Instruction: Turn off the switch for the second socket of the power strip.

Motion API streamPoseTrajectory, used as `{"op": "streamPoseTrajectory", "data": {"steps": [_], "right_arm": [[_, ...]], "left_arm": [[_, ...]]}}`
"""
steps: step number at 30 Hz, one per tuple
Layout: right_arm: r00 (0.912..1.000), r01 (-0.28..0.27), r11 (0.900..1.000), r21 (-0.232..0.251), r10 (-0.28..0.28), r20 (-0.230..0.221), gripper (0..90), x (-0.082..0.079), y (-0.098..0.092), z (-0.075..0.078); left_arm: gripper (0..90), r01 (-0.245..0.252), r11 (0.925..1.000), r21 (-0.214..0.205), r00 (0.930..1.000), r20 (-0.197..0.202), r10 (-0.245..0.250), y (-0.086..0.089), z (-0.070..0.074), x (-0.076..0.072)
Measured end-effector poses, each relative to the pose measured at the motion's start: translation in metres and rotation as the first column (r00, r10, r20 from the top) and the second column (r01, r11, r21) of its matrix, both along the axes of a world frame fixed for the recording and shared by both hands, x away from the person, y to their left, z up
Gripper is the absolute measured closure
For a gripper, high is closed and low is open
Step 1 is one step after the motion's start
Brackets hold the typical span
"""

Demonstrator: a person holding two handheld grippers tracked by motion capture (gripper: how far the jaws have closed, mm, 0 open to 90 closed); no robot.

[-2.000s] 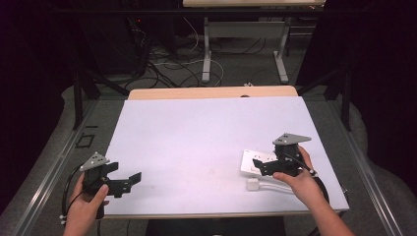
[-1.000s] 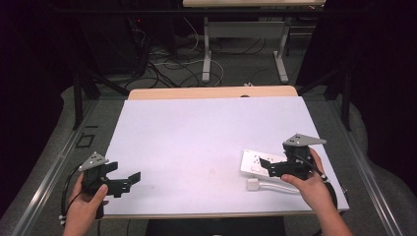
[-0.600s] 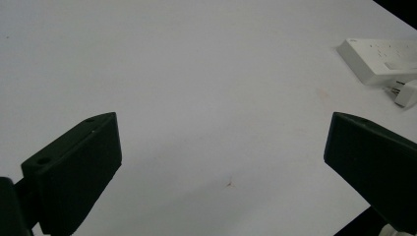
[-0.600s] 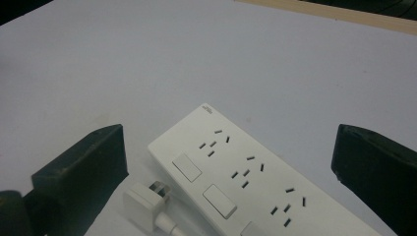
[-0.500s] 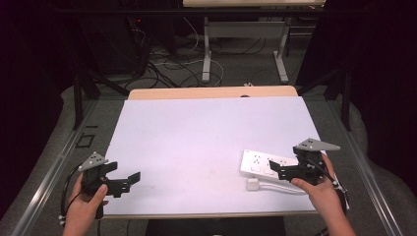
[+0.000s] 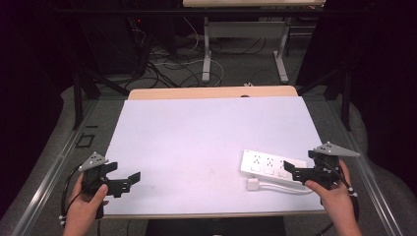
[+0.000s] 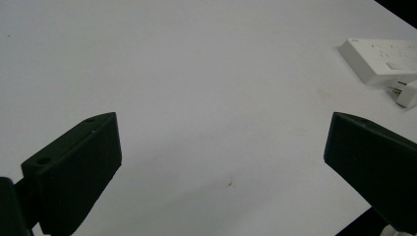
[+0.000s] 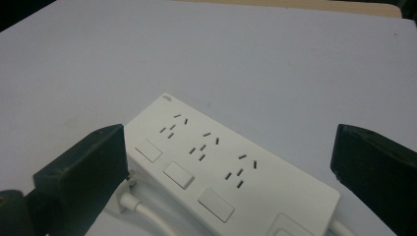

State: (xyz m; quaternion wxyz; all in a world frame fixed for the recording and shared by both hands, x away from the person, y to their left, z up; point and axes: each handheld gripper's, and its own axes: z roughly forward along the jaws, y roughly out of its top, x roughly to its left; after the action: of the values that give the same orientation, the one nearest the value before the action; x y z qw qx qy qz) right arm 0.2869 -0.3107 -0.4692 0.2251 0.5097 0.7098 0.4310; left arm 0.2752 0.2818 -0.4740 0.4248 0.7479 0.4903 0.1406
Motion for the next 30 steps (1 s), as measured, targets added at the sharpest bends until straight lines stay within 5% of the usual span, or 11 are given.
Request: {"op": "streamPoseTrajectory", "data": {"steps": [15, 16, 20, 23, 30], "right_arm": [[0.9894, 0.144, 0.9885, 0.046, -0.145, 0.013, 1.8, -0.004, -0.032, -0.01], [0.9914, 0.131, 0.9912, 0.017, -0.131, 0.0, 2.0, -0.005, -0.037, -0.009], [0.9832, 0.181, 0.9808, 0.071, -0.182, 0.008, 2.0, -0.003, -0.04, -0.016], [0.9828, 0.184, 0.9811, 0.059, -0.183, -0.025, 2.1, -0.004, -0.047, -0.018], [0.9731, 0.23, 0.9714, 0.057, -0.23, -0.017, 2.9, -0.003, -0.057, -0.027]], "left_arm": [[1.0, -0.014, 0.9998, -0.013, 0.9999, -0.008, 0.014, 0.001, -0.002, 0.0], [1.0, -0.014, 0.9999, -0.005, 0.9999, -0.003, 0.014, 0.002, -0.002, 0.001], [1.0, -0.017, 0.9998, -0.008, 0.9998, -0.012, 0.017, 0.004, -0.004, 0.001], [1.0, -0.024, 0.9996, -0.013, 0.9996, -0.014, 0.024, 0.004, -0.005, 0.002], [1.0, -0.029, 0.9995, -0.009, 0.9994, -0.016, 0.029, 0.007, -0.007, 0.003]]}}
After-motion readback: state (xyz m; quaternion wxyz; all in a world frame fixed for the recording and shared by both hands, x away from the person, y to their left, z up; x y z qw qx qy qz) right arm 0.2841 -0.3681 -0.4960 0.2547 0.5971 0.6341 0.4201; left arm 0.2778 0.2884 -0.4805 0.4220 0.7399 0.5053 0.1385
